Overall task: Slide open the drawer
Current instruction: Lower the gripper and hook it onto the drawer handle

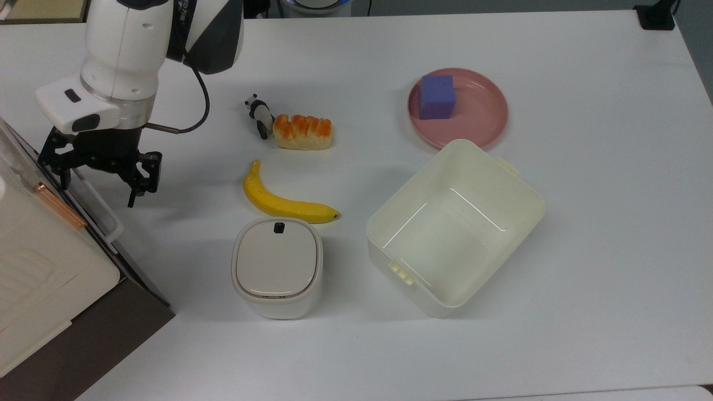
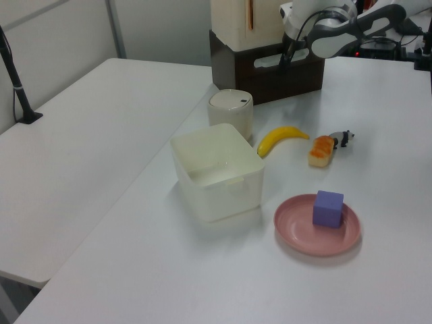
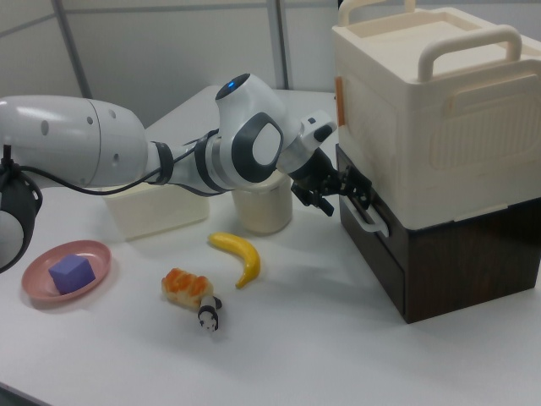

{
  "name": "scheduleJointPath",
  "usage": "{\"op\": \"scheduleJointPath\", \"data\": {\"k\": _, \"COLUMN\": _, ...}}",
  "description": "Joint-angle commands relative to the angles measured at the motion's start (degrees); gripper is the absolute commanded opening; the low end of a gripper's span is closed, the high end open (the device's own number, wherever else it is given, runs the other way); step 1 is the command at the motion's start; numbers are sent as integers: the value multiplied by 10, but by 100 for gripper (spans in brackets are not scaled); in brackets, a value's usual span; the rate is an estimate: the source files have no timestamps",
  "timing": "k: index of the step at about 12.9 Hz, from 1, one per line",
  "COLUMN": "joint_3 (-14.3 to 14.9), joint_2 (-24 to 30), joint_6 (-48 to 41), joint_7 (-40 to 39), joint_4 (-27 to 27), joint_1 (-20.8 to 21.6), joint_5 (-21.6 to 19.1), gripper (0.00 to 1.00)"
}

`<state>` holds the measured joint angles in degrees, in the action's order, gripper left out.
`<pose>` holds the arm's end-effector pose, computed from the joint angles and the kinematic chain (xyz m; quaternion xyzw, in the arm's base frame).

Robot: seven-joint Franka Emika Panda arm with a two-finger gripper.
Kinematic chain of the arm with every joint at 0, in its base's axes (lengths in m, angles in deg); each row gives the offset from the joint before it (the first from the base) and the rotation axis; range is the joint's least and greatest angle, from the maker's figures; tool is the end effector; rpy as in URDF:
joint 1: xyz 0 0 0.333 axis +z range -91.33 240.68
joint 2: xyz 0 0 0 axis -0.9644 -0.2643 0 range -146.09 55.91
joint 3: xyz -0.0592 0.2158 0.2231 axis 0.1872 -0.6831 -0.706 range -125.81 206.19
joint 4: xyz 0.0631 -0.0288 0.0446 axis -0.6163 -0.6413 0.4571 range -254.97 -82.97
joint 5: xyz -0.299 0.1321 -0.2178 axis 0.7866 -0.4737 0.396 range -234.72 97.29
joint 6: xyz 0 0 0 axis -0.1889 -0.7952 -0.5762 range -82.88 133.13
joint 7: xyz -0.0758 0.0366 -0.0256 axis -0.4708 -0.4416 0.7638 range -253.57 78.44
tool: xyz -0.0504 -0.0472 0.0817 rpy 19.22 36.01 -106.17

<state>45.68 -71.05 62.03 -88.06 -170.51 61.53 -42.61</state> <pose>0.6839 -0.2156 0.4206 0.9565 0.0056 0.1865 0.2242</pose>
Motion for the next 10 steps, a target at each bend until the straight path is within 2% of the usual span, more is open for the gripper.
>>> {"op": "scheduleJointPath", "data": {"k": 1, "joint_3": 3, "joint_2": -15, "joint_6": 9, "joint_7": 8, "joint_4": -2, "joint_1": 7, "joint_5": 16, "gripper": 100}}
{"op": "scheduleJointPath", "data": {"k": 7, "joint_3": 3, "joint_2": -16, "joint_6": 8, "joint_7": 33, "joint_4": -6, "joint_1": 7, "joint_5": 26, "gripper": 100}}
{"op": "scheduleJointPath", "data": {"k": 10, "joint_3": -2, "joint_2": -10, "joint_6": 4, "joint_7": 75, "joint_4": -9, "joint_1": 16, "joint_5": 26, "gripper": 100}}
